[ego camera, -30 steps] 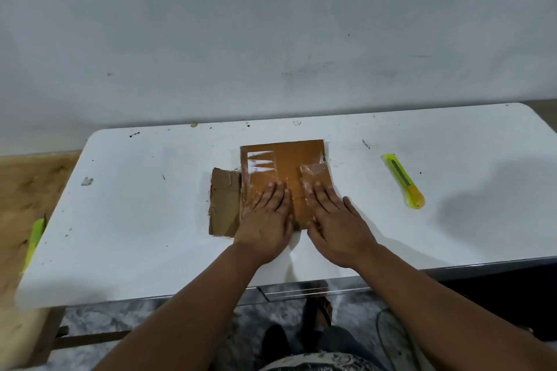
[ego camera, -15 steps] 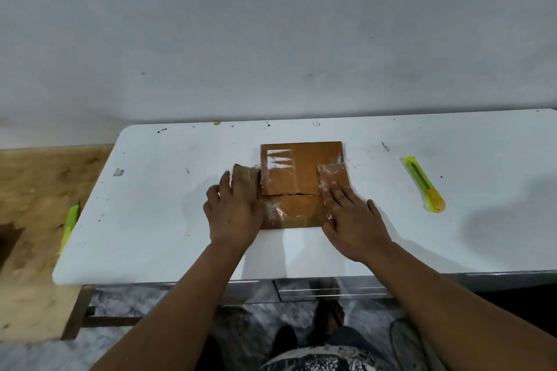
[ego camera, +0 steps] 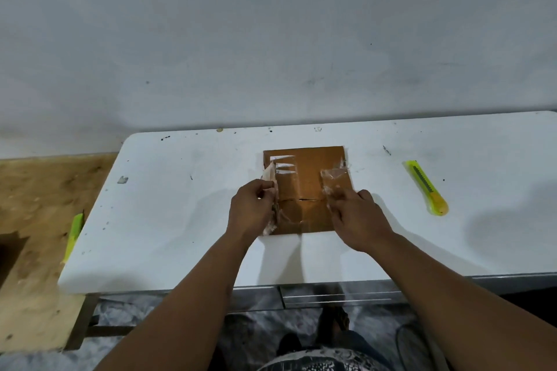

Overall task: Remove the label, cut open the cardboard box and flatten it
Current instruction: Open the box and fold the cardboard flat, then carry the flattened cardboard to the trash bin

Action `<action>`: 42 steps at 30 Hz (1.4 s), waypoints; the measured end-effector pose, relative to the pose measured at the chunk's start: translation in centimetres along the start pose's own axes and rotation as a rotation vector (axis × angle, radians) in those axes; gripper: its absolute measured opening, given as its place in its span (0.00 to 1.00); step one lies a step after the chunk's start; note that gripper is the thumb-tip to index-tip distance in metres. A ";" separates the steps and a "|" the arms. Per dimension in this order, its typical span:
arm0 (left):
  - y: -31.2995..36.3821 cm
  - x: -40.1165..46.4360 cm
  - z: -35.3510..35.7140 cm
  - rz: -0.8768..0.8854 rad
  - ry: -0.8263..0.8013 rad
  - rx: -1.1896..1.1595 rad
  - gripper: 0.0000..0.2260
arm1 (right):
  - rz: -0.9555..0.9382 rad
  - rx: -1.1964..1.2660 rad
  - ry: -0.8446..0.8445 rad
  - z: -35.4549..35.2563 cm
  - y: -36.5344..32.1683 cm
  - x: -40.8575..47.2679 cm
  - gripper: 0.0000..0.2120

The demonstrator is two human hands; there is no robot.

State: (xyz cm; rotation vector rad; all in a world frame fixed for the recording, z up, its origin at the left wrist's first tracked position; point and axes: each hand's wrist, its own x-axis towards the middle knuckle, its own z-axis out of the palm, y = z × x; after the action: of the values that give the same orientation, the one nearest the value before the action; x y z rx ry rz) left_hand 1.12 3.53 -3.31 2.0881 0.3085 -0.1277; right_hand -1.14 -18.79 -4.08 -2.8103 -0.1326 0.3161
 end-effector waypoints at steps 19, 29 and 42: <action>1.0 1.5 3.2 -0.188 -0.025 0.528 0.26 | 0.566 0.569 -0.031 -2.3 0.6 2.9 0.15; 4.0 2.6 3.3 -0.112 -0.044 0.036 0.29 | 0.573 1.033 0.279 -3.1 1.1 2.2 0.24; 15.6 -0.2 12.7 0.213 -0.079 -0.008 0.35 | 0.660 1.071 0.739 -9.1 10.0 -4.4 0.19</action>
State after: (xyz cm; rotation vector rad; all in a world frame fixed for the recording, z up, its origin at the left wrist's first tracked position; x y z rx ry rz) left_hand 5.54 -14.97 3.20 2.0875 0.0382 -0.0807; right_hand -2.79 -31.54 2.16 -1.6536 0.8599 -0.4199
